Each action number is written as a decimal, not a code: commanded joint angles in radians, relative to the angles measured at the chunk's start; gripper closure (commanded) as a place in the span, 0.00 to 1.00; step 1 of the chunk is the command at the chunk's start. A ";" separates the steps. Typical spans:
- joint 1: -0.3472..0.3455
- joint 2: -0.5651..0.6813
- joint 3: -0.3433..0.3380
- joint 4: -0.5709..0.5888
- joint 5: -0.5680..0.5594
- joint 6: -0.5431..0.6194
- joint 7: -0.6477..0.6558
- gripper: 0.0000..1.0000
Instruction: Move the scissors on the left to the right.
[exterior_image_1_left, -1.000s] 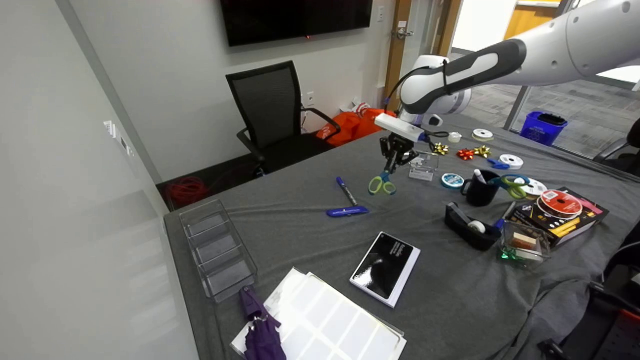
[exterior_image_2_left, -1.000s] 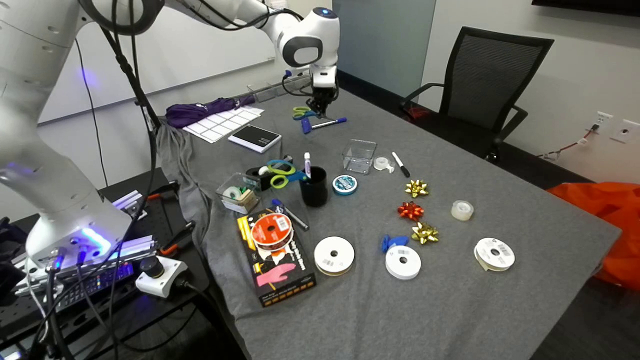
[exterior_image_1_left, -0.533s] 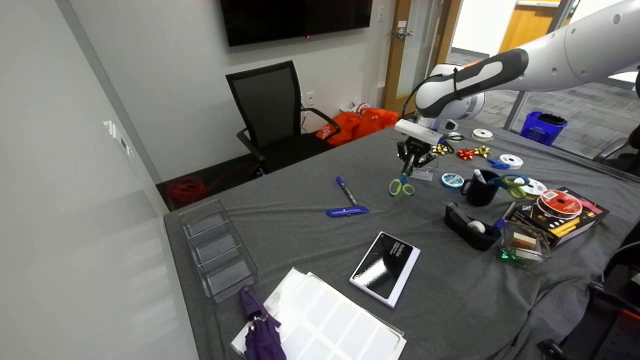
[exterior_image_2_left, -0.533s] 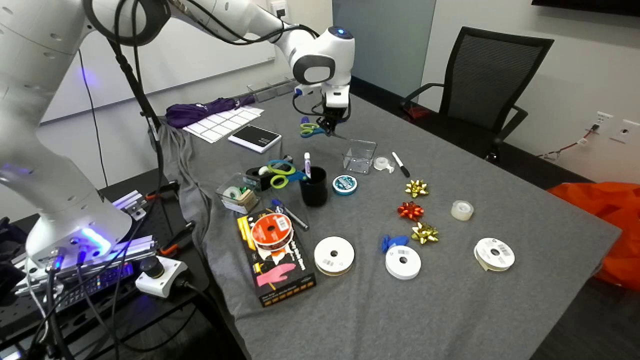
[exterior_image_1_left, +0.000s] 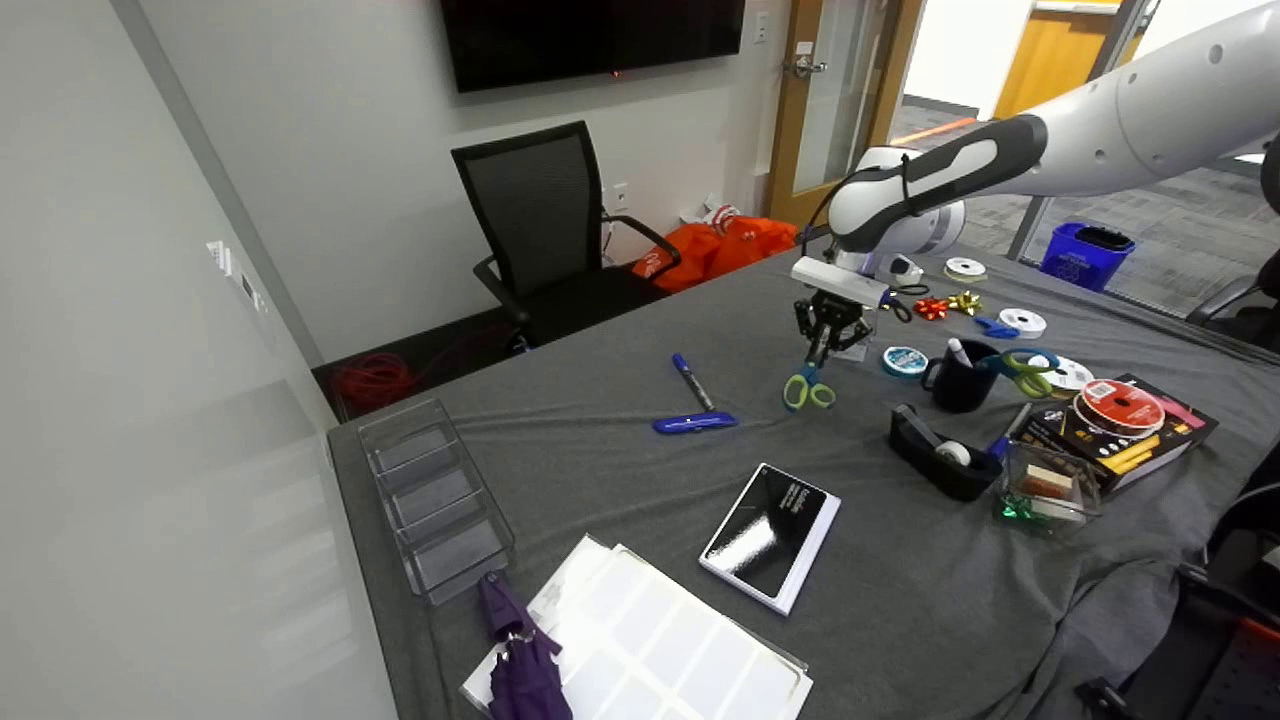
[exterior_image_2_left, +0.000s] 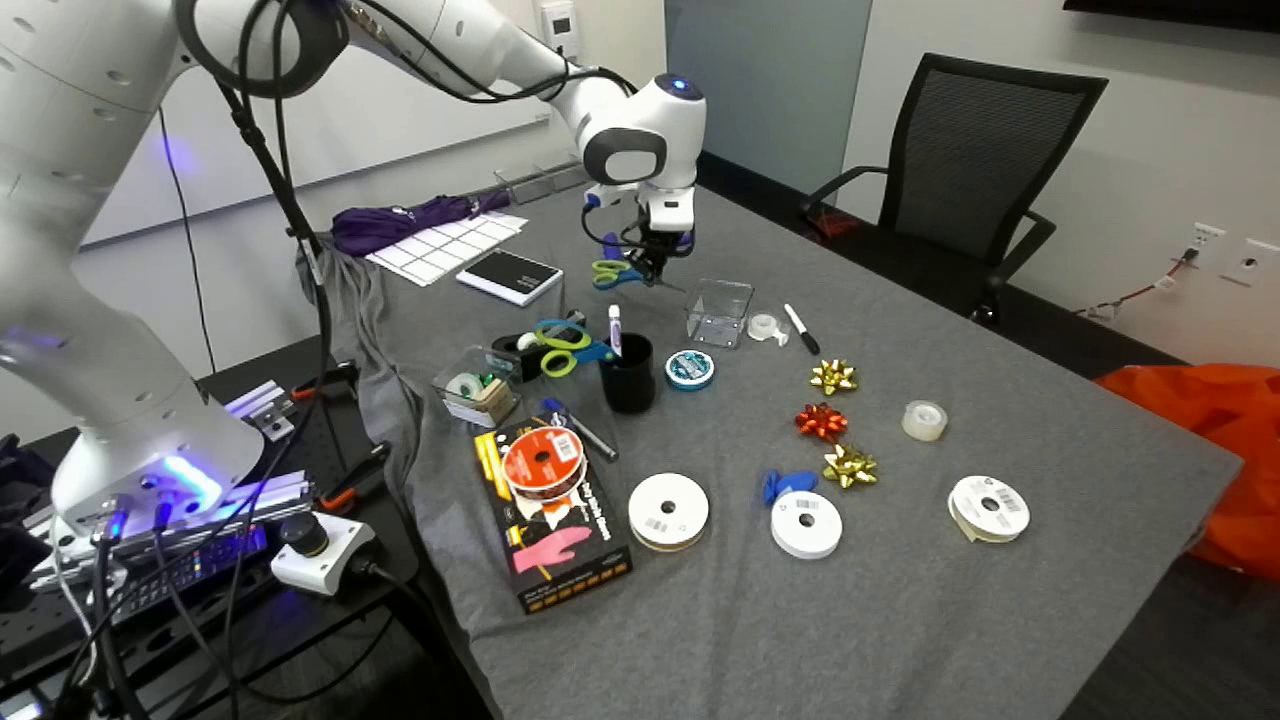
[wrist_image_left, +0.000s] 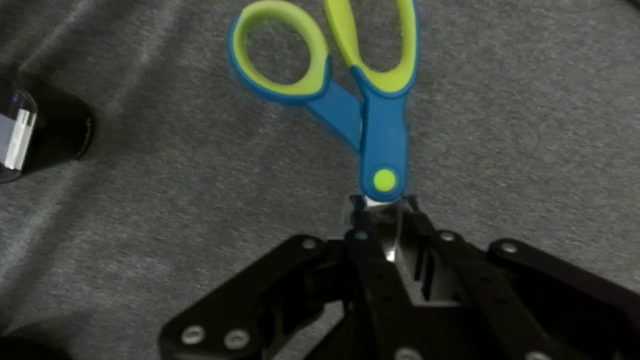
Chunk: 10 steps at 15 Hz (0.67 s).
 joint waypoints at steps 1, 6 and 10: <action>0.010 -0.005 -0.009 -0.035 0.013 0.037 -0.035 0.95; 0.008 0.037 -0.005 -0.027 0.020 0.056 -0.035 0.95; 0.004 0.060 0.000 -0.023 0.028 0.051 -0.034 0.77</action>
